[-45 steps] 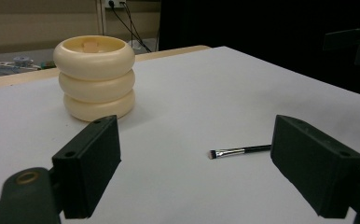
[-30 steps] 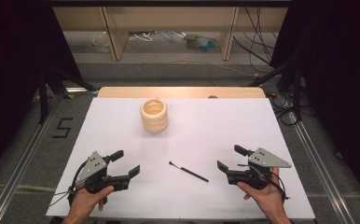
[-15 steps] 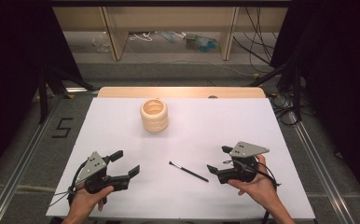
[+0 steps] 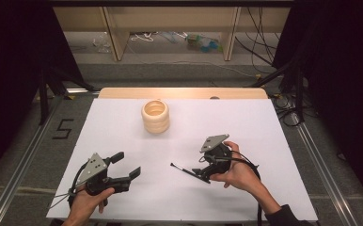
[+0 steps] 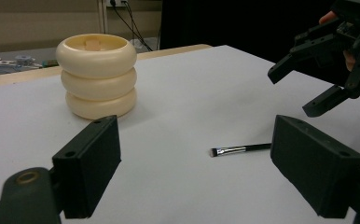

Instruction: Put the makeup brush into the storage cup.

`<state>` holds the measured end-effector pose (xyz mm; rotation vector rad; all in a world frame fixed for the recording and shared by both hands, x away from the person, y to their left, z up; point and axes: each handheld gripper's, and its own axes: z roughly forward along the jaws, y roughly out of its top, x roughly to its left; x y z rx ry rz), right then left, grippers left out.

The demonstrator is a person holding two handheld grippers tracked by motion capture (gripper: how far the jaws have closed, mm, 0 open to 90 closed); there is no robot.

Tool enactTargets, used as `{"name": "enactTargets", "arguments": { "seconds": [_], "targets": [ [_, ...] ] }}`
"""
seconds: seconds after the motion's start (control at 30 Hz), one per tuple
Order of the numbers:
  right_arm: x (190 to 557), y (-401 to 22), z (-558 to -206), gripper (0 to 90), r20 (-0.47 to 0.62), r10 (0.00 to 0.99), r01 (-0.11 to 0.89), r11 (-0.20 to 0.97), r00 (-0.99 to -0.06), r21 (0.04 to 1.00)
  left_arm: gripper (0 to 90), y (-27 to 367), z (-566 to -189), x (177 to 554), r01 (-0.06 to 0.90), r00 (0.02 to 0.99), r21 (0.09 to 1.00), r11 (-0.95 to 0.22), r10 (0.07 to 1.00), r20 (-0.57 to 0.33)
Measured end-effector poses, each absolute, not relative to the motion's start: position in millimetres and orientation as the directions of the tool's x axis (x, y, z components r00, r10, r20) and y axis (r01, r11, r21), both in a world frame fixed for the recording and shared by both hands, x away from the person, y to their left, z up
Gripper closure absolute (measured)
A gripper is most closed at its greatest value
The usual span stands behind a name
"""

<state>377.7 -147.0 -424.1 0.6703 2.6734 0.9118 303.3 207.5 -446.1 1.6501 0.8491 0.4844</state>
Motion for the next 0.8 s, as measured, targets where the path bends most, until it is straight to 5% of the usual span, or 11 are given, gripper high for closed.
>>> {"name": "enactTargets", "arguments": {
  "seconds": [0.8],
  "targets": [
    [405,-94,-440,45.5,-0.017,0.356,0.331,0.883,-0.934,0.334,16.1,207,-446,303,0.277,0.652,0.957,-0.08,0.748,-0.126]
  ]
}}
